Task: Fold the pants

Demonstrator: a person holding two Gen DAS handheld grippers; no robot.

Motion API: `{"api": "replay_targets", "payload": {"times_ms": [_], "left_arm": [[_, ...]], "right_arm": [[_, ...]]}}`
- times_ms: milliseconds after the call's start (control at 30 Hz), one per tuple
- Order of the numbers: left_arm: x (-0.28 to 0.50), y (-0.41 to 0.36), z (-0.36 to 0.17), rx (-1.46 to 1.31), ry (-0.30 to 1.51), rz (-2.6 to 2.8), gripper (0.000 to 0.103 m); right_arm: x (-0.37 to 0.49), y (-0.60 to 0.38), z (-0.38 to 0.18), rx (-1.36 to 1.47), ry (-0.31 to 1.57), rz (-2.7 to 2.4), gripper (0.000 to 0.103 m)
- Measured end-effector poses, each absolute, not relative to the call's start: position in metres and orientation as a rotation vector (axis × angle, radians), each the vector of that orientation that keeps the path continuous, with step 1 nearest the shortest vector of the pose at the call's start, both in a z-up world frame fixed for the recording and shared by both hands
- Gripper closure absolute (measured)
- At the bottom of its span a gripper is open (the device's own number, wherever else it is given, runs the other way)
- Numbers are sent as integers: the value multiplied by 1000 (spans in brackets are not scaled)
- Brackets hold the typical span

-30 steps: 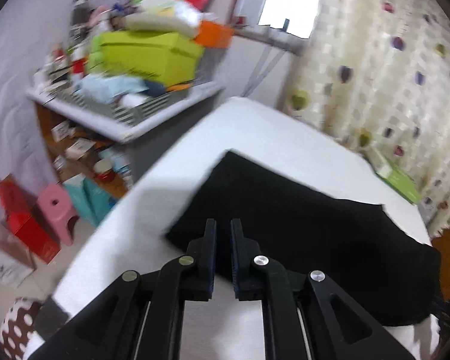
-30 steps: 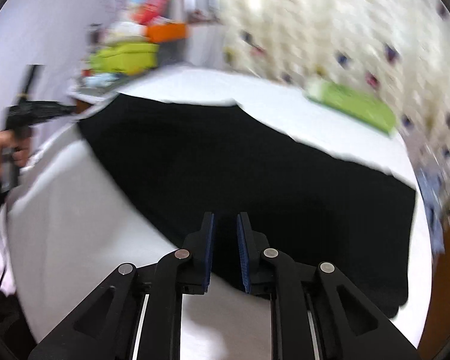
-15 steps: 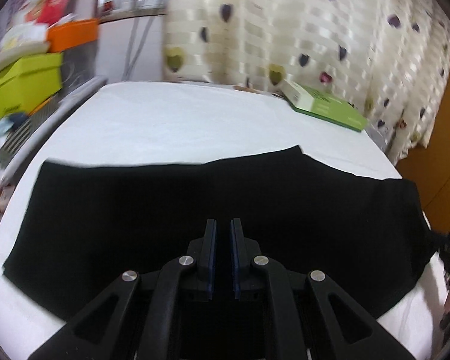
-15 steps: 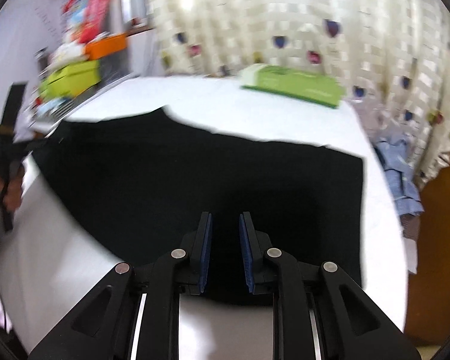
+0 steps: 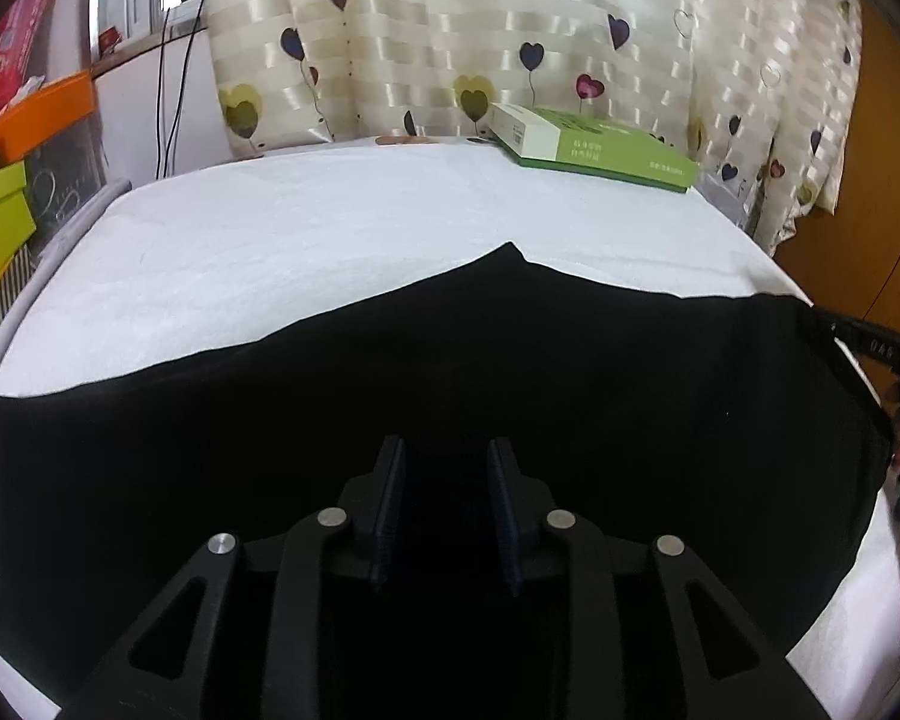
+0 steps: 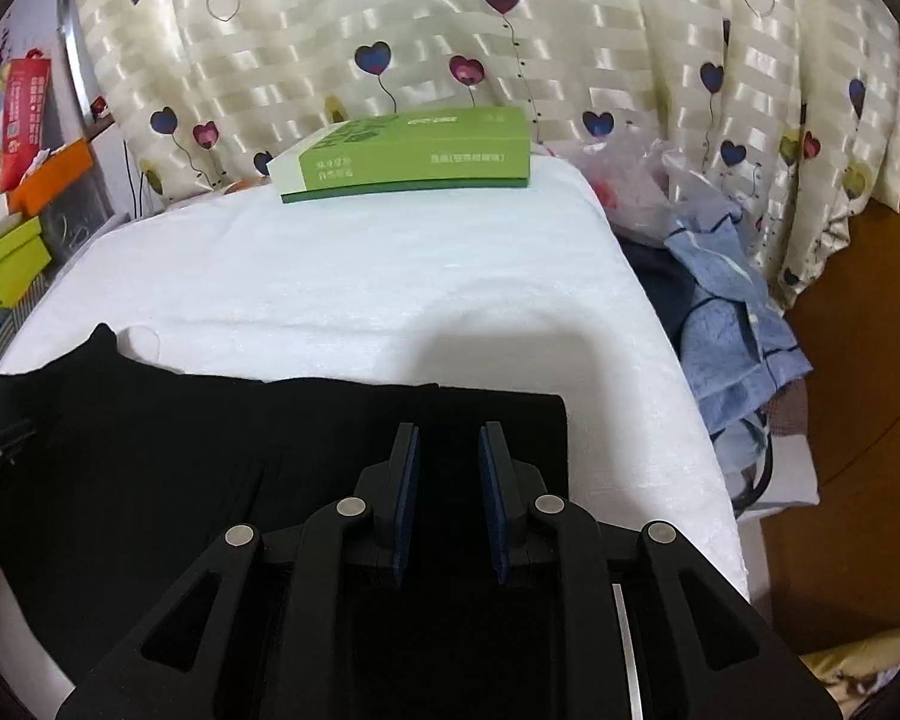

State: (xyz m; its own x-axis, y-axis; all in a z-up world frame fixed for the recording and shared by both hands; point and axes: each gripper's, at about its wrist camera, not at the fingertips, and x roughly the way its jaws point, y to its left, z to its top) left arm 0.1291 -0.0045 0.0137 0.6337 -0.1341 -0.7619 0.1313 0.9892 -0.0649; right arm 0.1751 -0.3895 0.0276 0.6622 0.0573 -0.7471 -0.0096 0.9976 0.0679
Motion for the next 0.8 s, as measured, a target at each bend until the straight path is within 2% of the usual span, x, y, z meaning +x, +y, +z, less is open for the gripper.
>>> {"api": "replay_targets", "payload": {"times_ms": [200,467,800], "left_arm": [[102,-15,23,-4,856,-190,73],[56,-42,19,25,870,-248,72],[30,-28,24,3,864,-203,72]], "right_arm": [[112,-355,44,14,814,136,75],[49,-315,20,-99,865,190,63],[31,-290,34,-107,826,212,63]]}}
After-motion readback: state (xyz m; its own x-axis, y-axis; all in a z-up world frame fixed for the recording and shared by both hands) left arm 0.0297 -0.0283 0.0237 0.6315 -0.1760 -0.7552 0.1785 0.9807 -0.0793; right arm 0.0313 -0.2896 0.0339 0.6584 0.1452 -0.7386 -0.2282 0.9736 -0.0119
